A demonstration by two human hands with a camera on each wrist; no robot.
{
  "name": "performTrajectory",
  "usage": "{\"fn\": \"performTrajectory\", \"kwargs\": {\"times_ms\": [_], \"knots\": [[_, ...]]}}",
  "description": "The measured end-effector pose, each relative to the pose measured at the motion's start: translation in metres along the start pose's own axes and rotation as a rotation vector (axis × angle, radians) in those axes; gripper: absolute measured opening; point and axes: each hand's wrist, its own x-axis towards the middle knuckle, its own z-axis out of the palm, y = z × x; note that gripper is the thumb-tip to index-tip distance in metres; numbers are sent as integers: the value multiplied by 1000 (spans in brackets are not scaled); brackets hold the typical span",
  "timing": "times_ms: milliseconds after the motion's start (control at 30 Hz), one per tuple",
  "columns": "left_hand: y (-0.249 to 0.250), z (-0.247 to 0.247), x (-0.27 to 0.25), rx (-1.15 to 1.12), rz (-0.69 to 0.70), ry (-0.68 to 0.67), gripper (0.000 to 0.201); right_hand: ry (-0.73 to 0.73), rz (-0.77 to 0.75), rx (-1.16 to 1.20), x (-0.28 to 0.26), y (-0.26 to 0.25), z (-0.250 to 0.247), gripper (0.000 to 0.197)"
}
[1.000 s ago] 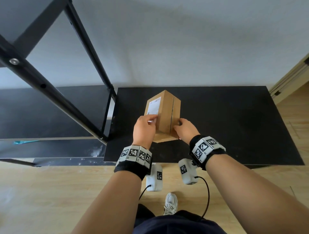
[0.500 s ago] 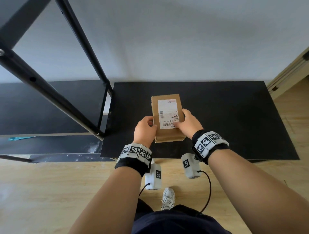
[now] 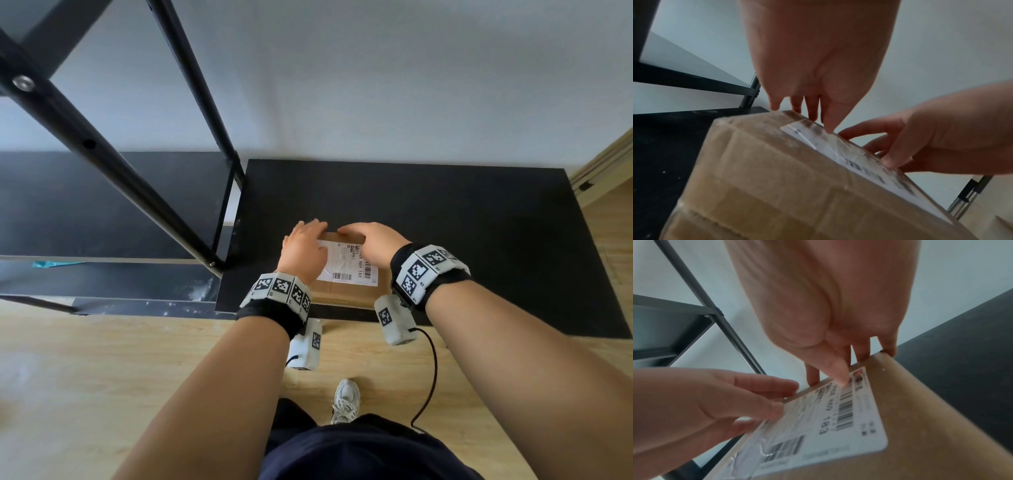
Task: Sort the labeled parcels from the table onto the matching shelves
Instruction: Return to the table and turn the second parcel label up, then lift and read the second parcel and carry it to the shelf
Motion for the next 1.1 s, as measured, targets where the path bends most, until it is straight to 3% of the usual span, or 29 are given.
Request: {"fn": "performTrajectory", "kwargs": {"times_ms": [133, 367, 700, 900, 1100], "knots": [[-2, -1, -2, 142, -39, 62, 49, 126, 68, 28, 4, 6, -1, 54], [1, -10, -2, 211, -256, 70, 49, 309, 205, 220, 4, 13, -3, 59], [3, -2, -3, 1, -400, -37, 44, 304, 357, 375, -5, 10, 6, 69], [-1, 1, -5, -169, -406, -39, 53, 92, 335, 347, -7, 4, 18, 41], [-6, 5, -9, -314, -401, -29, 51, 87, 337, 401, -9, 4, 22, 37]]}}
